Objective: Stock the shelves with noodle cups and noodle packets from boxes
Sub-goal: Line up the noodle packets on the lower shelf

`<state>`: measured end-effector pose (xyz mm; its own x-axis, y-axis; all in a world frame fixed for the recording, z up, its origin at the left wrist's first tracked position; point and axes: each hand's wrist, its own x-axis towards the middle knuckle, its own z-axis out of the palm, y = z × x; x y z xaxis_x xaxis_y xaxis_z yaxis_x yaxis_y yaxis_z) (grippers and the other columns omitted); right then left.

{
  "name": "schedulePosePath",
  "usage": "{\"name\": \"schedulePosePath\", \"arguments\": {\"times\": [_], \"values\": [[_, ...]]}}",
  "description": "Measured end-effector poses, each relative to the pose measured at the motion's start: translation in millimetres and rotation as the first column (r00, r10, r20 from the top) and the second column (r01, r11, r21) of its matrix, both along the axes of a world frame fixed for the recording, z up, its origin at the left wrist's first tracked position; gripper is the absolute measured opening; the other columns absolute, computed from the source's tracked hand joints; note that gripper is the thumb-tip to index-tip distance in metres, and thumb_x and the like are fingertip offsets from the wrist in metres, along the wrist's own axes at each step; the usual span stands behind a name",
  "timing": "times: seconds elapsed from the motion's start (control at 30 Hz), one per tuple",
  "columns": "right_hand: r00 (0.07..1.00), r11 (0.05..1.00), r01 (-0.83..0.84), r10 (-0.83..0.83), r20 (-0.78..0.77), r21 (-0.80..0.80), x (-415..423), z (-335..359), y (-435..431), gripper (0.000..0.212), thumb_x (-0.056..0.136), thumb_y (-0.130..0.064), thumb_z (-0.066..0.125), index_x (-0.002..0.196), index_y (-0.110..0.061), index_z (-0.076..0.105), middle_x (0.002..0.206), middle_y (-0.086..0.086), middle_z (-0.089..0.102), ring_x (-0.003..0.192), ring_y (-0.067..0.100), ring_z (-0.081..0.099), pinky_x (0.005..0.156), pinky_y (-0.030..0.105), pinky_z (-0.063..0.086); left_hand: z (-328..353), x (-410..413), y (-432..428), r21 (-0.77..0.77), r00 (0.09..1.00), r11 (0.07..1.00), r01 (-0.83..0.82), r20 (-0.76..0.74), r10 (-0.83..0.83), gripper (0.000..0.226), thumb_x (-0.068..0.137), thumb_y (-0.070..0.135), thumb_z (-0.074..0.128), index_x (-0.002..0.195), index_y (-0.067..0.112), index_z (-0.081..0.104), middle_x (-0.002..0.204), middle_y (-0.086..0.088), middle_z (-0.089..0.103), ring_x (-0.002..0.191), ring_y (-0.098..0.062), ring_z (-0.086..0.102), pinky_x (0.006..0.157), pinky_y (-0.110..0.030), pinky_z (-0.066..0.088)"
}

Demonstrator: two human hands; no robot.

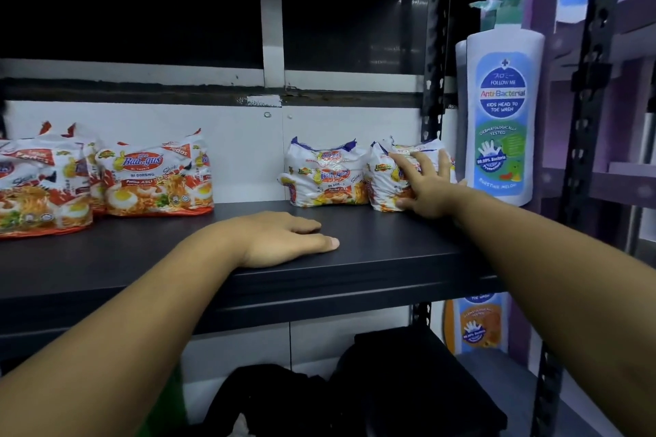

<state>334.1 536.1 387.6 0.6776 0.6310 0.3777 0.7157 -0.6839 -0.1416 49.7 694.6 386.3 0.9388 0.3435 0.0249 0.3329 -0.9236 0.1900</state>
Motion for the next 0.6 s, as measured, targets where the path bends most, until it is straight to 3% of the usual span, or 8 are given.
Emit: {"name": "schedulePosePath", "arguments": {"times": [0.43, 0.6], "values": [[0.995, 0.995, 0.057, -0.063, 0.078, 0.079, 13, -8, 3, 0.095, 0.097, -0.046, 0.064, 0.149, -0.065, -0.013, 0.168, -0.008, -0.024, 0.149, 0.040, -0.033, 0.114, 0.078, -0.001, -1, -1, -1, -0.019, 1.000, 1.000, -0.010, 0.019, 0.010, 0.080, 0.086, 0.086, 0.040, 0.156, 0.047, 0.037, 0.166, 0.015, 0.030, 0.153, -0.012, 0.027, 0.125, -0.038, 0.019], [0.985, 0.992, 0.050, -0.068, 0.158, 0.117, 9, -7, 0, 0.090, 0.095, -0.039, 0.067, 0.153, -0.056, 0.001, 0.168, 0.000, 0.002, 0.152, 0.048, -0.006, 0.116, 0.075, 0.014, 0, -1, -1, -0.026, 1.000, 1.000, -0.010, 0.021, 0.010, 0.081, 0.085, 0.086, 0.040, 0.156, 0.046, 0.037, 0.166, 0.016, 0.030, 0.152, -0.012, 0.027, 0.125, -0.039, 0.020]]}}
